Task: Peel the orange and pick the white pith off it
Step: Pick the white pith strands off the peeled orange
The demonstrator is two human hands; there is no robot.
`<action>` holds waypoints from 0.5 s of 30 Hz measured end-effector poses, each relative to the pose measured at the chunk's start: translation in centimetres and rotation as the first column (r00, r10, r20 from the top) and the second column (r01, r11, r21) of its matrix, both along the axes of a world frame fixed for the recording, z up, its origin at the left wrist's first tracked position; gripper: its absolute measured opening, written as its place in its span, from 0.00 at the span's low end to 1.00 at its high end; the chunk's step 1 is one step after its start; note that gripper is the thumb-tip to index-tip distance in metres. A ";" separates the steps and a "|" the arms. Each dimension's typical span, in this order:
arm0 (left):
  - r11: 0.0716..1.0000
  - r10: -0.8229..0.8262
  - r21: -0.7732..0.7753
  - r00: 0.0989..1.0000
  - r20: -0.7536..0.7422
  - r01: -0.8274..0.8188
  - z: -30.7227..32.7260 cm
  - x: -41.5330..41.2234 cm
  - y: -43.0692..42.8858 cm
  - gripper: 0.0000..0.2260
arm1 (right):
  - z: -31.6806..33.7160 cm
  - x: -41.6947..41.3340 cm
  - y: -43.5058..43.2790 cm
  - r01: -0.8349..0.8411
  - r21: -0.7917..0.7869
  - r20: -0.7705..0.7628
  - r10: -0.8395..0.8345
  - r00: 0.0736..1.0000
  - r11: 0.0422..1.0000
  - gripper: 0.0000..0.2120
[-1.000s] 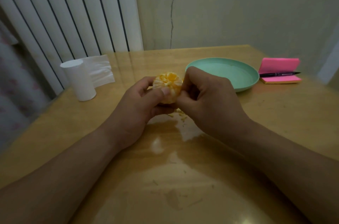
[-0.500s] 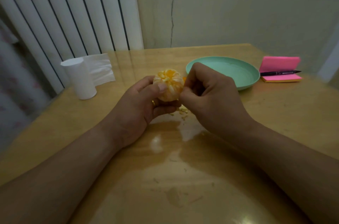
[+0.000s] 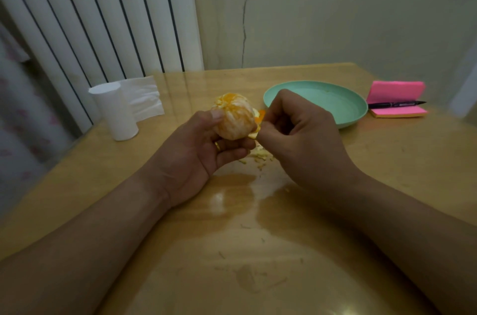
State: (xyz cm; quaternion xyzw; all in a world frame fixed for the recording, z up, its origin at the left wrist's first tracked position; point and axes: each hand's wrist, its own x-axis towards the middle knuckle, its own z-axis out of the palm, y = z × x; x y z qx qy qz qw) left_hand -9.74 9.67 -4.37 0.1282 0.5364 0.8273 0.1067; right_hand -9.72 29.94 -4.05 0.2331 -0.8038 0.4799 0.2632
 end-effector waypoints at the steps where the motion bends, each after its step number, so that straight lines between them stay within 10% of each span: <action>1: 1.000 -0.003 0.007 1.000 0.004 0.003 0.1 0.1 0.0 0.18 | 0.0 0.0 0.0 0.002 0.001 0.003 -0.002 1.000 1.000 0.08; 15: 0.985 0.021 0.167 0.981 0.192 -0.054 0.4 0.0 -0.1 0.25 | -0.8 -1.1 0.3 0.062 0.375 0.191 -0.143 0.971 0.925 0.02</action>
